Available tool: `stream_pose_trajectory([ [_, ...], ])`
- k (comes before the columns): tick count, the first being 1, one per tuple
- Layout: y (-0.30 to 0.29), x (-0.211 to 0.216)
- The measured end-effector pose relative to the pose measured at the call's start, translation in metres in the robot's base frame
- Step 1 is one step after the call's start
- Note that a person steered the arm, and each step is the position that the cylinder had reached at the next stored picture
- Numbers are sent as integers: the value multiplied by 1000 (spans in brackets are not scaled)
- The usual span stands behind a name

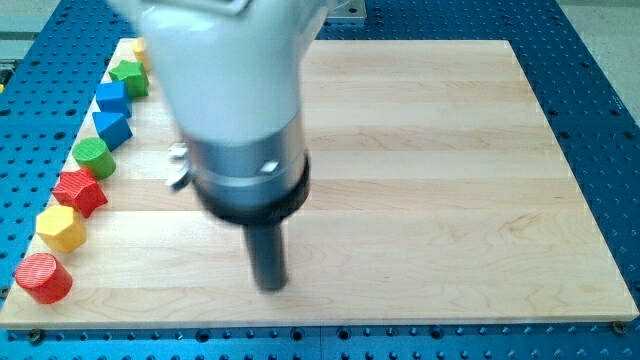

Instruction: Move your arm to the top left corner of the board

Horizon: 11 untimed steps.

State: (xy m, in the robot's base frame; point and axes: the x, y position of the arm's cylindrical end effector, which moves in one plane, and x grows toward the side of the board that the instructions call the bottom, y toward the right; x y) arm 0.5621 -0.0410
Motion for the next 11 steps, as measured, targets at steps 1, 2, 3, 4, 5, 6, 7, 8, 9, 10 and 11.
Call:
stream_pose_trajectory([
  [1, -13, -91],
  [2, -15, -178],
  [3, -22, -254],
  [4, -70, -316],
  [5, -115, -358],
  [6, -129, -371],
  [7, -139, -370],
  [8, -160, -370],
  [9, -180, -371],
  [10, -238, -371],
  [11, -245, -370],
])
